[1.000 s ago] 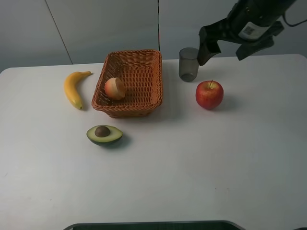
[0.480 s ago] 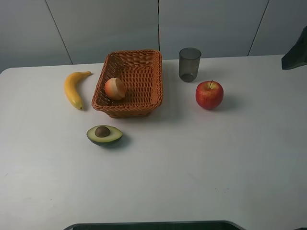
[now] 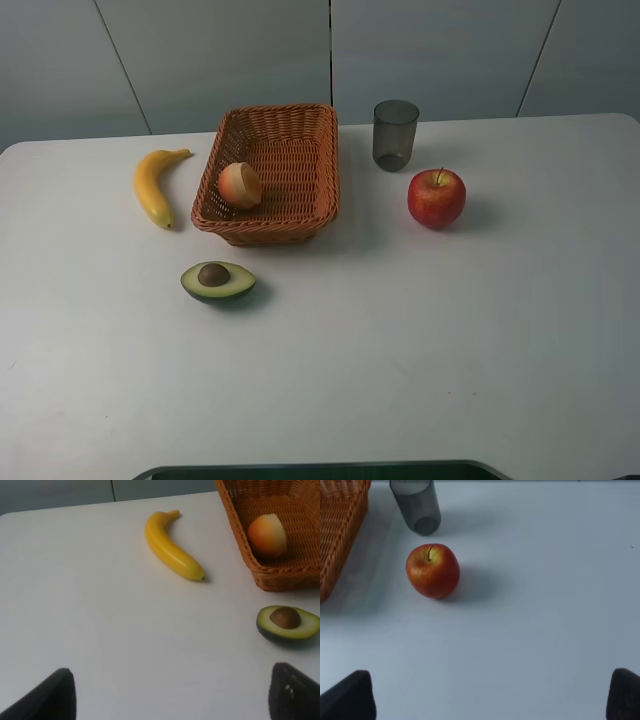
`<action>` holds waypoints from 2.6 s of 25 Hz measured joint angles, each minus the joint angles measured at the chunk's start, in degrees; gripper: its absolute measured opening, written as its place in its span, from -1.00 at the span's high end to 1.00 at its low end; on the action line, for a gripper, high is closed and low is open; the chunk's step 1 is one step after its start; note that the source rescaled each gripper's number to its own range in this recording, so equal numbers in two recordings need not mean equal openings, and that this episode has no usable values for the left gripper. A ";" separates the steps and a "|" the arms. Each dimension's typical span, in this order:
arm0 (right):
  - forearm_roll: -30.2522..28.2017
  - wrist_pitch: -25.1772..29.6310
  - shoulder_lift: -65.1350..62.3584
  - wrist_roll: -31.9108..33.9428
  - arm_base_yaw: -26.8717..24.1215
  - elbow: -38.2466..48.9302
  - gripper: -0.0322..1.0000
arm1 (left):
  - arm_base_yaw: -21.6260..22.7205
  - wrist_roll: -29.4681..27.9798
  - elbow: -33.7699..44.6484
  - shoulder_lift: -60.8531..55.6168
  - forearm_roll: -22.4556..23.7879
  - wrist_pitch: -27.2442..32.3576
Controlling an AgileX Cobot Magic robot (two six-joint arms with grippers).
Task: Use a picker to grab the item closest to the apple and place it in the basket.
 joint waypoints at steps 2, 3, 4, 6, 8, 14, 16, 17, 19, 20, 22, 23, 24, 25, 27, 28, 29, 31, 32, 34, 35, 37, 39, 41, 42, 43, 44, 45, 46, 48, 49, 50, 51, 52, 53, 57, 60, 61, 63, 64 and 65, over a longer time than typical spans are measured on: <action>0.00 0.64 -3.48 -0.15 0.96 1.71 -1.00 | 0.00 0.00 0.00 0.00 0.00 0.00; 0.00 0.96 -5.21 -0.15 1.41 2.37 -1.00 | 0.00 0.00 0.00 0.00 0.00 0.00; 0.00 1.19 -6.88 -0.15 1.64 3.21 -1.00 | 0.00 0.00 0.00 0.00 0.00 0.00; 0.00 1.95 -10.08 -0.40 1.91 4.69 -1.00 | 0.00 0.00 0.00 0.00 0.00 0.00; 0.00 2.14 -13.31 -0.53 2.01 6.16 -1.00 | 0.00 0.00 0.00 0.00 0.00 0.00; 0.00 2.48 -21.34 -0.76 2.01 9.40 -1.00 | 0.00 0.00 0.00 0.00 0.00 0.00; 0.00 2.59 -21.44 -0.76 2.01 9.63 -1.00 | 0.00 0.00 0.00 0.00 0.00 0.00; 0.00 2.46 -21.44 -0.76 2.01 9.74 -1.00 | 0.00 0.00 0.00 0.00 0.00 0.00; 0.00 1.76 -21.46 -0.76 2.01 10.33 -1.00 | 0.00 0.00 0.00 0.00 0.00 0.00; 0.00 1.47 -21.56 -0.76 2.01 10.55 -1.00 | 0.00 0.00 0.00 0.00 0.00 0.00; 0.00 1.21 -21.56 -0.76 2.01 10.58 -1.00 | 0.00 0.00 0.00 0.00 0.00 0.00; 0.00 1.21 -21.56 -0.76 2.01 10.58 -1.00 | 0.00 0.00 0.00 0.00 0.00 0.00; 0.00 1.11 -21.56 -0.76 2.01 10.58 -1.00 | 0.00 0.00 0.00 0.00 0.00 0.00; 0.00 1.11 -21.56 -0.76 2.01 10.58 -1.00 | 0.00 0.00 0.00 0.00 0.00 0.00; 0.00 1.00 -21.56 -0.66 2.01 10.58 -1.00 | 0.00 0.00 0.00 0.00 0.00 0.00; 0.00 1.00 -21.56 -0.54 2.01 10.58 -1.00 | 0.00 0.00 0.00 0.00 0.00 0.00; 0.00 1.00 -21.67 -0.26 2.01 10.58 -1.00 | 0.00 0.00 0.00 0.00 0.00 0.00; 0.00 1.00 -21.67 -0.16 1.39 10.58 -1.00 | 0.00 0.00 0.00 0.00 0.00 0.00; 0.00 1.00 -21.67 0.02 1.09 10.58 -1.00 | 0.00 0.00 0.00 0.00 0.00 0.00; 0.00 0.92 -21.67 0.12 0.75 10.58 -1.00 | 0.00 0.00 0.00 0.00 0.00 0.00; 0.00 0.92 -21.67 0.12 0.75 10.58 -1.00 | 0.00 0.00 0.00 0.00 0.00 0.00; 0.00 0.92 -21.67 0.24 0.75 10.58 -1.00 | 0.00 0.00 0.00 0.00 0.00 0.00; 0.00 0.92 -21.67 0.24 0.75 10.58 -1.00 | 0.00 0.00 0.00 0.00 0.00 0.00; 0.00 0.92 -21.77 0.24 0.75 10.58 -1.00 | 0.00 0.00 0.00 0.00 0.00 0.00; 0.00 0.92 -21.77 0.24 0.75 10.58 -1.00 | 0.00 0.00 0.00 0.00 0.00 0.00; 0.00 0.92 -21.77 0.24 0.75 10.58 -1.00 | 0.00 0.00 0.00 0.00 0.00 0.00; 0.00 0.92 -21.77 0.24 0.75 10.58 -1.00 | 0.00 0.00 0.00 0.00 0.00 0.00; 0.00 0.92 -21.77 0.24 0.75 10.58 -1.00 | 0.00 0.00 0.00 0.00 0.00 0.00; 0.00 0.92 -21.77 0.24 0.75 10.58 -1.00 | 0.00 0.00 0.00 0.00 0.00 0.00; 0.00 0.92 -21.77 0.24 0.75 10.58 -1.00 | 0.00 0.00 0.00 0.00 0.00 0.00; 0.00 0.92 -21.77 0.24 0.75 10.58 -1.00 | 0.00 0.00 0.00 0.00 0.00 0.00; 0.00 0.92 -21.77 0.24 0.75 10.58 -1.00 | 0.00 0.00 0.00 0.00 0.00 0.00; 0.00 0.92 -21.77 0.24 0.75 10.58 -1.00 | 0.00 0.00 0.00 0.00 0.00 0.00; 0.00 0.92 -21.77 0.24 0.75 10.58 -1.00 | 0.00 0.00 0.00 0.00 0.00 0.00; 0.00 0.92 -21.77 0.24 0.75 10.58 -1.00 | 0.00 0.00 0.00 0.00 0.00 0.00; 0.00 0.92 -21.77 0.24 0.75 10.58 -1.00 | 0.00 0.00 0.00 0.00 0.00 0.00; 0.00 0.92 -21.77 0.24 0.75 10.58 -1.00 | 0.00 0.00 0.00 0.00 0.00 0.00; 0.00 0.92 -21.77 0.24 0.75 10.58 -1.00 | 0.00 0.00 0.00 0.00 0.00 0.00; 0.00 0.92 -21.77 0.24 0.75 10.58 -1.00 | 0.00 0.00 0.00 0.00 0.00 0.00; 0.00 0.92 -21.77 0.24 0.75 10.58 -1.00 | 0.00 0.00 0.00 0.00 0.00 0.00; 0.00 0.92 -21.77 0.24 0.75 10.58 -1.00 | 0.00 0.00 0.00 0.00 0.00 0.00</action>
